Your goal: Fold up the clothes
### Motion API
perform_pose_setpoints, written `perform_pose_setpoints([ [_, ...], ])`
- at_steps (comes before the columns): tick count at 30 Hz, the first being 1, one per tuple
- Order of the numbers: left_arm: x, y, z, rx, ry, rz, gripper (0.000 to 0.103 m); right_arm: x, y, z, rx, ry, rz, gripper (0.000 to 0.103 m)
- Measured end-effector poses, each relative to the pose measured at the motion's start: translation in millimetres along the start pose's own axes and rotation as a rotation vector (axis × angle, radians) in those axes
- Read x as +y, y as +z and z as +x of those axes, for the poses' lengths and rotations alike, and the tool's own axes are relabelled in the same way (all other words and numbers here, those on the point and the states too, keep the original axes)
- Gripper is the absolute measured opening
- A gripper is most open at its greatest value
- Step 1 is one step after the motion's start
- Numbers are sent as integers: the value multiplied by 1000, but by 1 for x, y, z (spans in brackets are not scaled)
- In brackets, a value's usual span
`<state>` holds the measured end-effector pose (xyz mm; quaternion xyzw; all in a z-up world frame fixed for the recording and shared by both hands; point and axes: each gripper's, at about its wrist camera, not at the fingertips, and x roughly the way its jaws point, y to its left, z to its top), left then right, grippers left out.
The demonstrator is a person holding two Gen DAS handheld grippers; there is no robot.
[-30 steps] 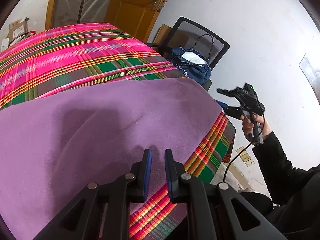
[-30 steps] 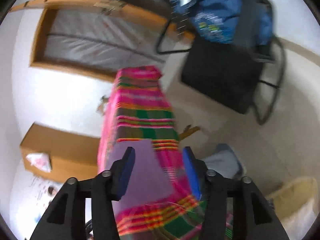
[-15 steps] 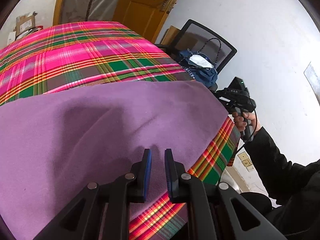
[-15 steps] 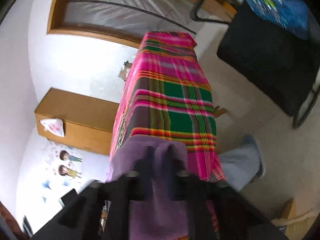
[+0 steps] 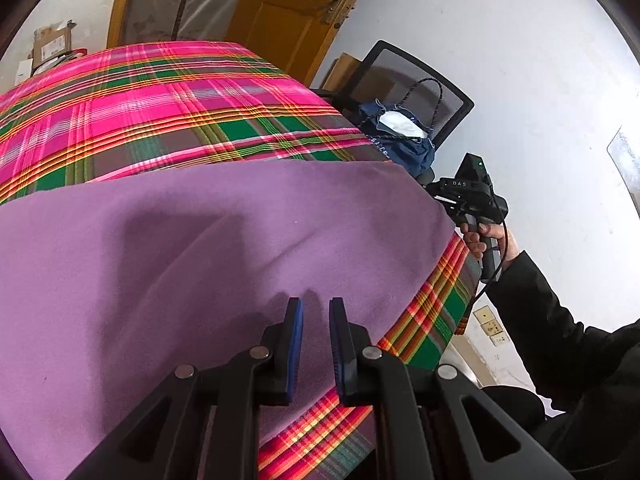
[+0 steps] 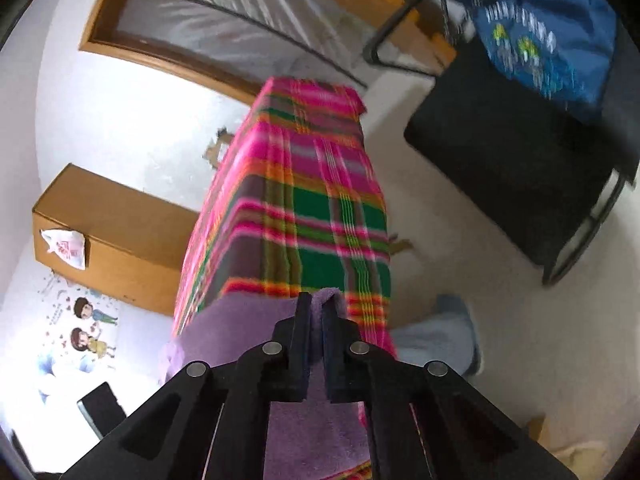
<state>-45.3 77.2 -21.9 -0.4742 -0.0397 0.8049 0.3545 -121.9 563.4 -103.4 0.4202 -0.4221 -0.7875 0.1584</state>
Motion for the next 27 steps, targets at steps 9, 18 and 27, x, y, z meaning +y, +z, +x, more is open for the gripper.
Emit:
perform_pose_setpoints([
  [9,2,-1,-1,-12,-9,-5,13,22,-40,-53,-77,24,-43,21],
  [18,7,-9,-8,-33,19,1,13,55,-63,-53,-75,-232,-210,21],
  [27,43,-28,-29,-76,112,-91,13,160,-123,-12,-44,-276,-652,34],
])
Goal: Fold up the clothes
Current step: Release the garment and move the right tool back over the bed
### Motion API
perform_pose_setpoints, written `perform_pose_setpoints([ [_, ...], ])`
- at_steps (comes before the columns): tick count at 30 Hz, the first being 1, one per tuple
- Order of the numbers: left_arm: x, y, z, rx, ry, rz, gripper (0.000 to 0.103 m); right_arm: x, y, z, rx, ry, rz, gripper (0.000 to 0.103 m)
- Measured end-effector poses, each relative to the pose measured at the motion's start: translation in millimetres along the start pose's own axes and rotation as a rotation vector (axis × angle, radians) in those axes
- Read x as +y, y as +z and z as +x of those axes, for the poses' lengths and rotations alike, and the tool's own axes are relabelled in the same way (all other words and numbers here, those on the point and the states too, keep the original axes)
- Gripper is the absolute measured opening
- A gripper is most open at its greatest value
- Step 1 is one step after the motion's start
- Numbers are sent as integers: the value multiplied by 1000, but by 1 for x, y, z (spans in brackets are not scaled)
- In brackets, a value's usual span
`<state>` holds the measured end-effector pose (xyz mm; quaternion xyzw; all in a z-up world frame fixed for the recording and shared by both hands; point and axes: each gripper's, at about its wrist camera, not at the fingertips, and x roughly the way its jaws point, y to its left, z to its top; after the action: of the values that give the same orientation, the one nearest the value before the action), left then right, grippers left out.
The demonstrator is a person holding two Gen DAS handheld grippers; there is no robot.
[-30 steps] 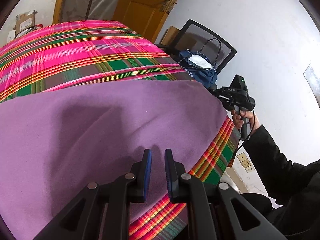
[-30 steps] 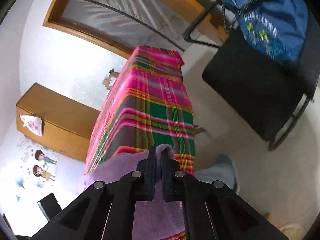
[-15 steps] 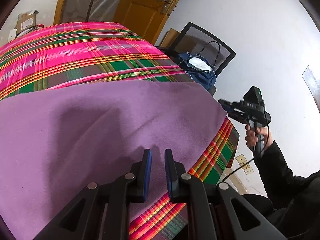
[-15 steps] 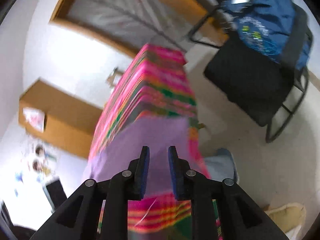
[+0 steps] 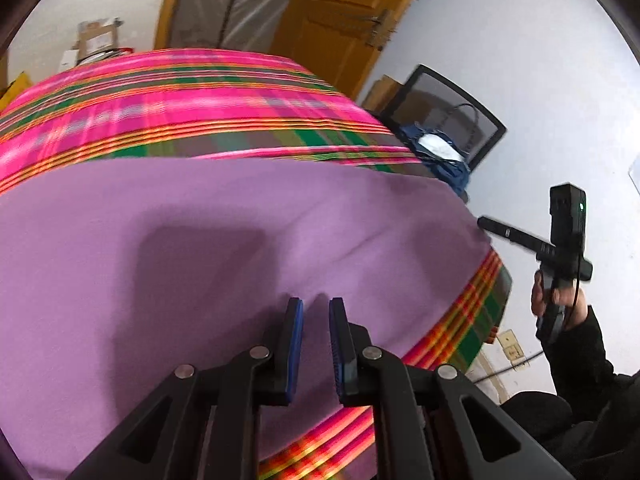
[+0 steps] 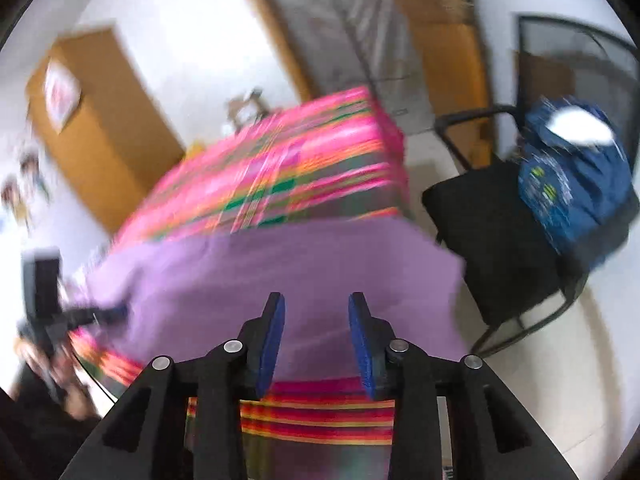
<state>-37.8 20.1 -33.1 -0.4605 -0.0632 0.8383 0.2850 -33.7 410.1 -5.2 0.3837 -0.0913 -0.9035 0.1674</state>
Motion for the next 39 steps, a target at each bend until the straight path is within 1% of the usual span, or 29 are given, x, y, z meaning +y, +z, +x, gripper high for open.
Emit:
perform_pose_setpoints([
  [1,3,-4,-1,2,-2,-9,13,6,-4,6,10,-16,-28,34],
  [3,6,-11,-3,-5,-19,-15,14,15,-8,7,-10,-79,-104,34],
  [5,5,-16,-6,-12,-33,-7,14,26,-5,9,4,-124,-139,35],
  [6,4,-18,-7,-13,-37,-3,14,31,-4,8,-3,-119,-146,35],
  [8,3,-21,-11,-19,-48,0,14,45,0,8,-28,-89,-156,35],
  [9,4,-21,-14,-30,-46,-2,14,59,2,11,-40,-65,-184,35],
  [12,13,-22,-32,-92,-21,-21,14,105,9,25,-75,6,-282,36],
  [14,27,-24,-42,-120,13,-53,14,128,12,40,-59,54,-330,36],
  [17,46,-32,-48,-110,78,-102,14,157,11,58,-26,141,-392,36],
  [19,52,-38,-50,-105,89,-123,14,172,6,69,3,180,-450,36],
  [24,56,-45,-54,-112,88,-134,14,185,-8,74,72,299,-578,36],
  [28,53,-42,-49,-106,79,-127,14,182,-14,81,113,312,-578,36],
  [30,49,-41,-47,-101,59,-115,14,181,-25,83,110,295,-637,34],
  [32,42,-45,-45,-104,53,-91,16,182,-28,81,127,303,-657,35],
  [34,36,-49,-43,-113,53,-67,23,181,-27,80,140,304,-663,35],
  [35,33,-50,-43,-117,50,-58,25,181,-25,80,146,302,-663,35],
  [37,29,-53,-45,-121,45,-41,28,181,-14,76,107,296,-624,34],
  [39,26,-55,-46,-124,45,-25,28,181,0,76,59,274,-567,35],
])
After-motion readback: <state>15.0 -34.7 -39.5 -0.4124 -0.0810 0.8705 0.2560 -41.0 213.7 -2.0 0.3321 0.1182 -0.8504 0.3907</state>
